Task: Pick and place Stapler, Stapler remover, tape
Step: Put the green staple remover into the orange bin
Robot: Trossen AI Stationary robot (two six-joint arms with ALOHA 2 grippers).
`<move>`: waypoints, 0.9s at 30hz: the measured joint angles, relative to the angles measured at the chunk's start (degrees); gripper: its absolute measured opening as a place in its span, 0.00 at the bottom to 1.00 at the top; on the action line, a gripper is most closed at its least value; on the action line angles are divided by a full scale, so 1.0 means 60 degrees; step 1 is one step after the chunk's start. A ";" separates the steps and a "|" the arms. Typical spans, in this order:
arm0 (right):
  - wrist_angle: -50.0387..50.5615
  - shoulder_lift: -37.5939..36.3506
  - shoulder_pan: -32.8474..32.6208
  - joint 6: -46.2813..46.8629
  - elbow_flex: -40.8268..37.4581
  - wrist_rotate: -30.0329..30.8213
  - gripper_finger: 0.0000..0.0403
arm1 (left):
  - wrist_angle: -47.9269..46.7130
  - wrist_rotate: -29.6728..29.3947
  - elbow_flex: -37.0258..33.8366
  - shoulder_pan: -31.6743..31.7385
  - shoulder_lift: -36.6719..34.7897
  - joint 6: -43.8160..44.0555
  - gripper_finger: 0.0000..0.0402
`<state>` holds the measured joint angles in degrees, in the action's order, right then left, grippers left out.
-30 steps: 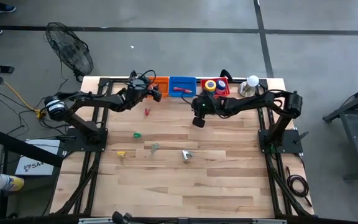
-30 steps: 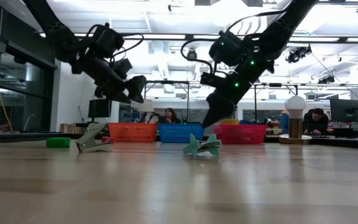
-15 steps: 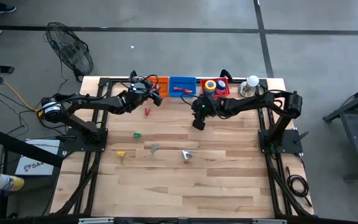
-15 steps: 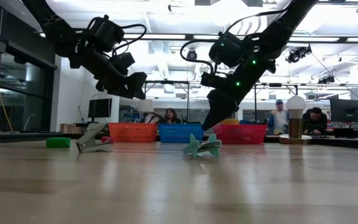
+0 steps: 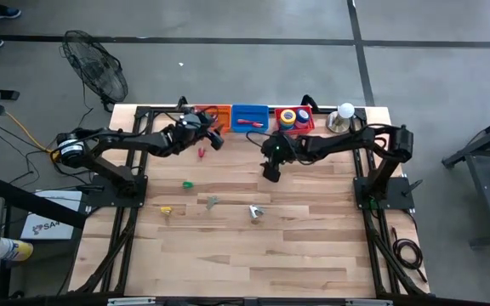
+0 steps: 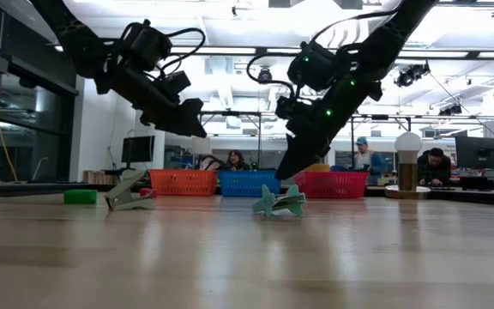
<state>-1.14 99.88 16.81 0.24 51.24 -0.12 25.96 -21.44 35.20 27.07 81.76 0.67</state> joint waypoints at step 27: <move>0.1002 0.0000 -0.4527 0.4977 0.0699 0.4789 0.59 | -0.2228 -0.1285 0.0004 -0.2908 -0.1555 -0.0732 0.64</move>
<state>4.88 99.88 -10.35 30.10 55.44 28.61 12.58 -29.15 35.22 9.63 72.42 -3.73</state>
